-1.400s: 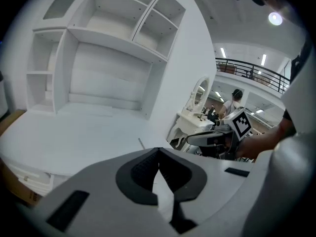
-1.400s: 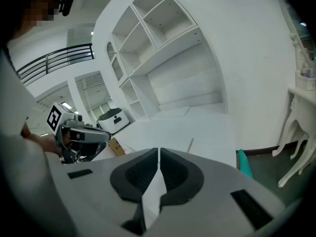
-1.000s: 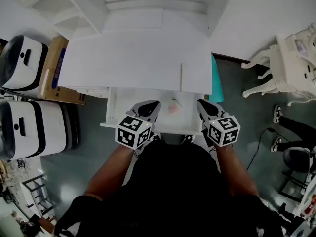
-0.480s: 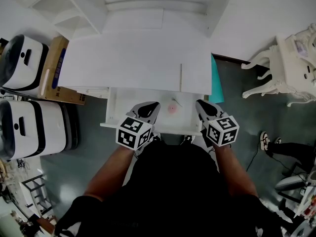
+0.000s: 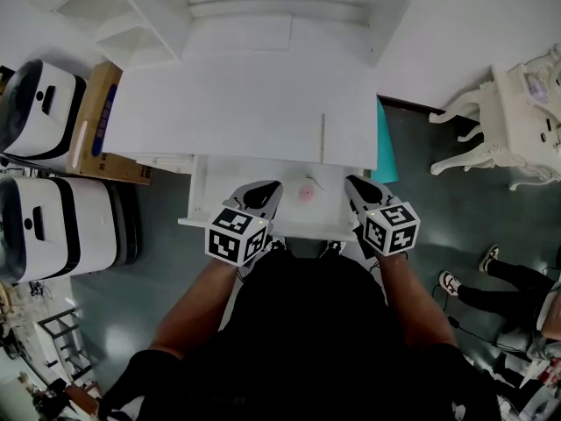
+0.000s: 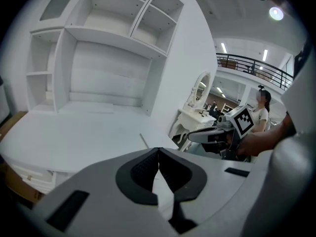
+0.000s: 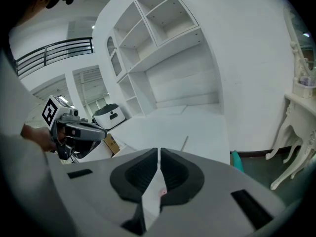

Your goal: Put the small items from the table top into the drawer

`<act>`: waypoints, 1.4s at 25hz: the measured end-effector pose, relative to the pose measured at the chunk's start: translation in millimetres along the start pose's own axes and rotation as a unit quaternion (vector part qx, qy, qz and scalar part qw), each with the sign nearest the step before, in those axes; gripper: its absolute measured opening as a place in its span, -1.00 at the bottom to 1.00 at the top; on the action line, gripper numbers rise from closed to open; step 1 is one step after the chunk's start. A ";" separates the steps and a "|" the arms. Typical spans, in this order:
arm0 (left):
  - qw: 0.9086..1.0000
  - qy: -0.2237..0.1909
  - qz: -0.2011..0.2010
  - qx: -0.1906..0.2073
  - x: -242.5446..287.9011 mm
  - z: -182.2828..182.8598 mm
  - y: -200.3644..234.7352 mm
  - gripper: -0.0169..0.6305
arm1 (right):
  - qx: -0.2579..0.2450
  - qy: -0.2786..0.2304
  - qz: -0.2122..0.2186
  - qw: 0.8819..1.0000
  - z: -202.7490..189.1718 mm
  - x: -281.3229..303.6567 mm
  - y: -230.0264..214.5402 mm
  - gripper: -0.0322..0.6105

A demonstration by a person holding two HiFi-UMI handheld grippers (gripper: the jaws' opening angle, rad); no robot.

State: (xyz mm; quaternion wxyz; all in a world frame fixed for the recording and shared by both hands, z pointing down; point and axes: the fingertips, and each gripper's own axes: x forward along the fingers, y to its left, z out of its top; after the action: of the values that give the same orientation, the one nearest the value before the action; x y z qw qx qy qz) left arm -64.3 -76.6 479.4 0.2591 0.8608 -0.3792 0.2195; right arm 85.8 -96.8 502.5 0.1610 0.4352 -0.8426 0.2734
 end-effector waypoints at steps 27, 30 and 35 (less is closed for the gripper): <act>0.995 0.018 0.066 -0.070 -39.5 -43.2 53.2 -0.91 | -0.048 0.148 -0.084 0.984 -40.0 178.9 -71.3 -0.63; 0.994 0.014 0.078 -0.076 -44.6 -43.3 63.0 -0.91 | -0.035 0.163 -0.088 0.982 -44.7 186.1 -73.7 -0.62; 0.993 0.007 0.085 -0.082 -50.3 -42.8 70.9 -0.91 | 0.002 0.163 -0.104 0.981 -46.9 187.5 -80.6 -0.62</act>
State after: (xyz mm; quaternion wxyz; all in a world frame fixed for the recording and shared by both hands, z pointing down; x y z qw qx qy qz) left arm -157.4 -64.2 503.3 0.3115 0.8000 -0.4657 0.2148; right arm 46.8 -227.7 661.3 0.3229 0.4702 -0.7546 0.3243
